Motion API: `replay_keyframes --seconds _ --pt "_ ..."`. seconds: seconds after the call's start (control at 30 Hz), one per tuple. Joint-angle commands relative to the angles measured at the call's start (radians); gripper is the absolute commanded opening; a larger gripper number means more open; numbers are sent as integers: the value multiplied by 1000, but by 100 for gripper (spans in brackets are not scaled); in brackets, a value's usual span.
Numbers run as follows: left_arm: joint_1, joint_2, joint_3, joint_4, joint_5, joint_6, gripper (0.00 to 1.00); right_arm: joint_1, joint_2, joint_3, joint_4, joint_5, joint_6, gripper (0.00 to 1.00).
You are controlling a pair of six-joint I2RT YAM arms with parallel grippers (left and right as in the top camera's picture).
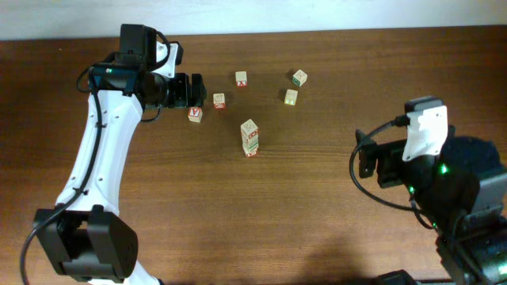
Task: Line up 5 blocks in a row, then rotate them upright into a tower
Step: 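Release the column and withdraw both grippers away from the stack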
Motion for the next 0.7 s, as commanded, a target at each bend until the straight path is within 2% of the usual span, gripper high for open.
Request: replay_keyframes --seconds 0.0,0.37,0.5,0.67 --pt "1 -9 16 -2 -7 6 99 -74 -153 -221 164 -51 -63 99" --pt "1 -9 16 -2 -7 6 99 -141 -514 -754 601 -109 -62 99" --pt "1 -9 16 -2 -7 5 99 -141 -628 -926 679 -111 -61 99" --pt "1 -9 16 -2 -7 6 99 -141 -736 -1058 683 -115 -61 99"
